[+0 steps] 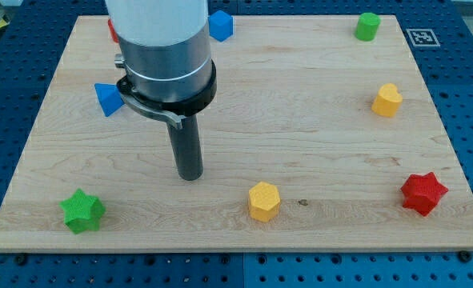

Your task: Slide yellow heart slightly left

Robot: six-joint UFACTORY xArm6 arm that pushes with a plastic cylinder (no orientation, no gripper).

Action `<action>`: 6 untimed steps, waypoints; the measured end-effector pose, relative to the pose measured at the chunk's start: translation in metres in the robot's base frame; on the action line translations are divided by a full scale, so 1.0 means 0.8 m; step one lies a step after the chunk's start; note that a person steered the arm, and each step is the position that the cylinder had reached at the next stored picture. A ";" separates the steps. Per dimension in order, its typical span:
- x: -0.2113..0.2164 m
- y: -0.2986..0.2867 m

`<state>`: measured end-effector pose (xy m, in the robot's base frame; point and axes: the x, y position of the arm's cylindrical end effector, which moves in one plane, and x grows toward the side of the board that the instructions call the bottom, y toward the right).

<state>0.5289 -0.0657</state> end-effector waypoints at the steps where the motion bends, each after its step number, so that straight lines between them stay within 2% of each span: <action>1: -0.002 0.000; 2: -0.032 0.001; 3: -0.095 0.021; 4: -0.163 0.064; 6: -0.248 0.200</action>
<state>0.3303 0.0945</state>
